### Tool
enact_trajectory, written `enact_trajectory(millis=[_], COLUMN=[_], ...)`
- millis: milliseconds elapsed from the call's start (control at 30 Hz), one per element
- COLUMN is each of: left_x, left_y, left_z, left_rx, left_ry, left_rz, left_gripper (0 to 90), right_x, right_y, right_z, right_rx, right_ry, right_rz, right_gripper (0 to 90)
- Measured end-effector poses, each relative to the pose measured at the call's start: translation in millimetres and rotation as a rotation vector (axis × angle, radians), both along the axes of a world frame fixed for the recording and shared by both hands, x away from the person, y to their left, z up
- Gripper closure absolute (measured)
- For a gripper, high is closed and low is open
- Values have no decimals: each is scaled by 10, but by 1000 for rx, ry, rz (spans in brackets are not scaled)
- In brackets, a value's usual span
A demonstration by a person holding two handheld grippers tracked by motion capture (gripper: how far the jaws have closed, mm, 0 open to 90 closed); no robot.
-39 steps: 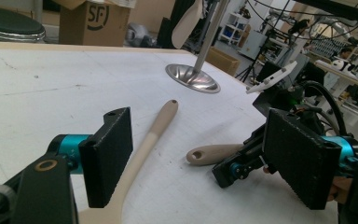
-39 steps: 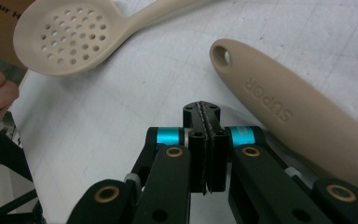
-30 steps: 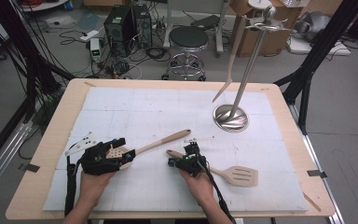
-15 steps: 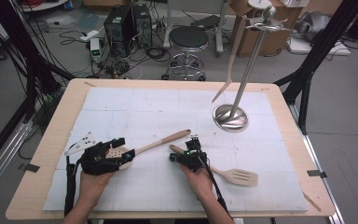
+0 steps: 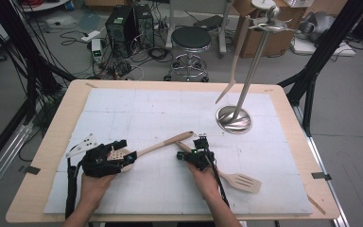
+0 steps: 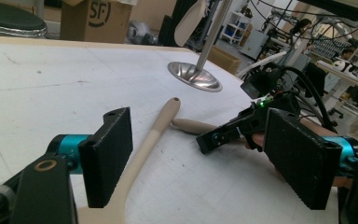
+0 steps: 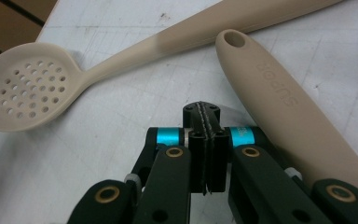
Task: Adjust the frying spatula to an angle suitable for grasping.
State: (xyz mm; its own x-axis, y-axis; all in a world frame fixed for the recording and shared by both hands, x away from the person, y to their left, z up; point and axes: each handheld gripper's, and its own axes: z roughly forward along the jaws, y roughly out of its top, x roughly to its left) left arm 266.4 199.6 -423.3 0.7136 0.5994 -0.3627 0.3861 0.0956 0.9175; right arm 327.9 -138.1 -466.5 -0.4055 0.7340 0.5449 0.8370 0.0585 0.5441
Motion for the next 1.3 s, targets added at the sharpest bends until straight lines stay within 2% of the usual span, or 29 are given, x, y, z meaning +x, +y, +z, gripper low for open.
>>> enact_trajectory(millis=[267, 400, 567, 633, 733, 967, 1300], left_x=[1, 5, 5, 3, 6, 5, 7], left_y=[-1, -4, -16, -20, -25, -32, -53], left_z=[-2, -4, -2, 2, 1, 4, 1], left_rx=[0, 1, 2, 1, 2, -4, -3], left_ry=[-1, 2, 2, 2, 0, 3, 6], left_rz=[-1, 1, -1, -5, -3, -4, -9], left_gripper=[246, 246, 246, 246, 246, 246, 246], right_x=[-6, -43, -89, -102, -128, -178, -219], right_y=[-15, -111, -285, -361, -468, -642, -805], right_z=[9, 65, 172, 192, 223, 300, 418], right_rx=[-7, 33, 52, 65, 83, 117, 115], right_ry=[-5, -22, -56, -60, -64, -70, -76], right_rz=[-5, -2, -13, -11, -15, -25, -37], right_gripper=[900, 895, 814, 747, 702, 532, 503])
